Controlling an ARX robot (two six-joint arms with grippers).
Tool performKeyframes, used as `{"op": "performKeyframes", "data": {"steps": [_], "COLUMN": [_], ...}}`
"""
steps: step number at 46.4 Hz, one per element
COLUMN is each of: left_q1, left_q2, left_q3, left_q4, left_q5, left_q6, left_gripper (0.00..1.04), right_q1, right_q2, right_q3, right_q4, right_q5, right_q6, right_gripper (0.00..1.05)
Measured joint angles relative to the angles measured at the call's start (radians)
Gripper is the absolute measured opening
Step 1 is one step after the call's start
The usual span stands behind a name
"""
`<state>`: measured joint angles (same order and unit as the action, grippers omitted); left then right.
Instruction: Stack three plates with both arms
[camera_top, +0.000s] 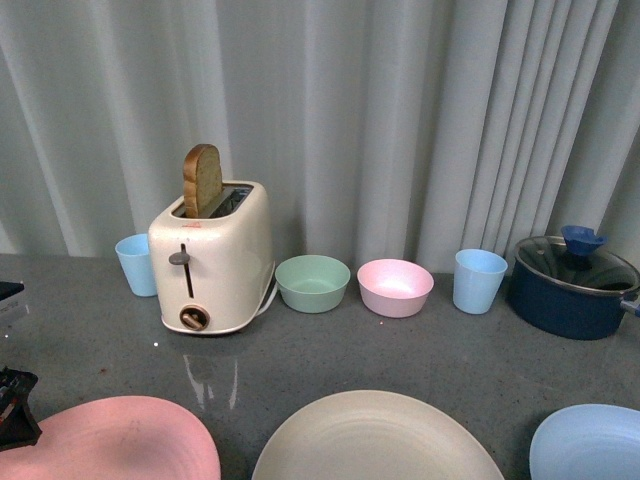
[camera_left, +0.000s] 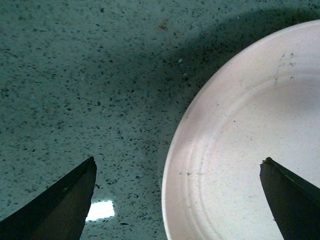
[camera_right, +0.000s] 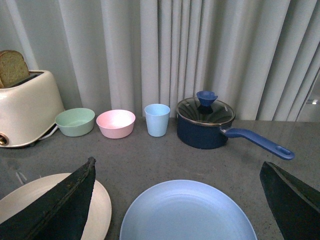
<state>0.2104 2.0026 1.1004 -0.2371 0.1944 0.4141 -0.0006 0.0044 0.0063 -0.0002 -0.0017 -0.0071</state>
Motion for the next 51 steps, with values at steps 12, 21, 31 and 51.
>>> {"op": "performKeyframes", "data": {"steps": [12,21,31,51], "left_q1": [-0.003,-0.003,-0.003,-0.003], "left_q2": [0.058,0.087,0.121,0.167], "left_q3": [0.01,0.025,0.027,0.027], "left_q4": [0.034,0.063,0.067,0.118], "left_q5": [-0.009,-0.02,-0.021,-0.02], "left_q6": [0.032,0.057,0.076,0.083], "left_gripper": [0.98,0.98,0.98,0.94], "right_q1": [0.0,0.0,0.0,0.0], "right_q2": [0.0,0.0,0.0,0.0], "right_q3": [0.0,0.0,0.0,0.0], "right_q4": [0.0,0.0,0.0,0.0], "right_q5": [0.0,0.0,0.0,0.0], "right_q6": [0.0,0.0,0.0,0.0], "right_gripper": [0.97,0.97,0.97,0.97]}}
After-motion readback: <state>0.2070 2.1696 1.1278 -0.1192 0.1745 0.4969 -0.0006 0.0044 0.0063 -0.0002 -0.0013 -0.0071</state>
